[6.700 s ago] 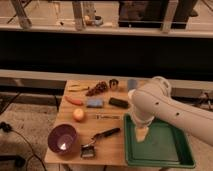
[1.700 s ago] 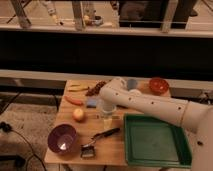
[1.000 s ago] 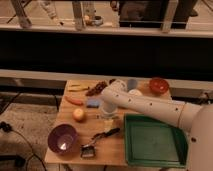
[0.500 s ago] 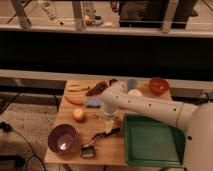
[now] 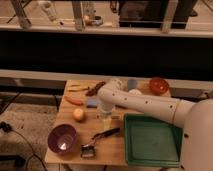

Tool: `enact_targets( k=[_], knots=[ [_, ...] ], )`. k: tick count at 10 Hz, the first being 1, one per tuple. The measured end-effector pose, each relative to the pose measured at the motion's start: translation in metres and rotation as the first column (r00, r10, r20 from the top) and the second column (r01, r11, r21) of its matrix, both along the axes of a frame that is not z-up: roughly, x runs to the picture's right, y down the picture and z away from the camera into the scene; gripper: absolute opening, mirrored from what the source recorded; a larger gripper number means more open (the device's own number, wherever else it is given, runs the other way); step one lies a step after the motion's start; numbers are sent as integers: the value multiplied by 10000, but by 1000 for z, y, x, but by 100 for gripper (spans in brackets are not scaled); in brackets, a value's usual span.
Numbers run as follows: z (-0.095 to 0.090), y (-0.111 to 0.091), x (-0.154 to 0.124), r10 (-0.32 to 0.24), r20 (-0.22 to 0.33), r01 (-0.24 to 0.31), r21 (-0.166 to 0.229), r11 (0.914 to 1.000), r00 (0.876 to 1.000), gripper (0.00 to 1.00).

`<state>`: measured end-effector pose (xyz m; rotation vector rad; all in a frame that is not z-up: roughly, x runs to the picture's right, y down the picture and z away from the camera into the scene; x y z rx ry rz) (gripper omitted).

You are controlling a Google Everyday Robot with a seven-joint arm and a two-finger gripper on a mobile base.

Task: Place fork in purple bowl

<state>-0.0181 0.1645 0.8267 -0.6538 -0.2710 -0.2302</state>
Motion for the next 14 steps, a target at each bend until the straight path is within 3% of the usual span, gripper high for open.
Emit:
enact_targets(
  k=[5, 8, 11, 14],
  knots=[
    [24, -3, -6, -86, -317, 81, -159, 9998, 9995, 80],
    [34, -9, -1, 316, -877, -321, -37, 9995, 9956, 80],
    [40, -13, 6, 974, -1732, -940, 281, 9952, 9801, 80],
    [46, -6, 10, 1101, -1937, -1065, 293, 9939, 9749, 80]
  ],
)
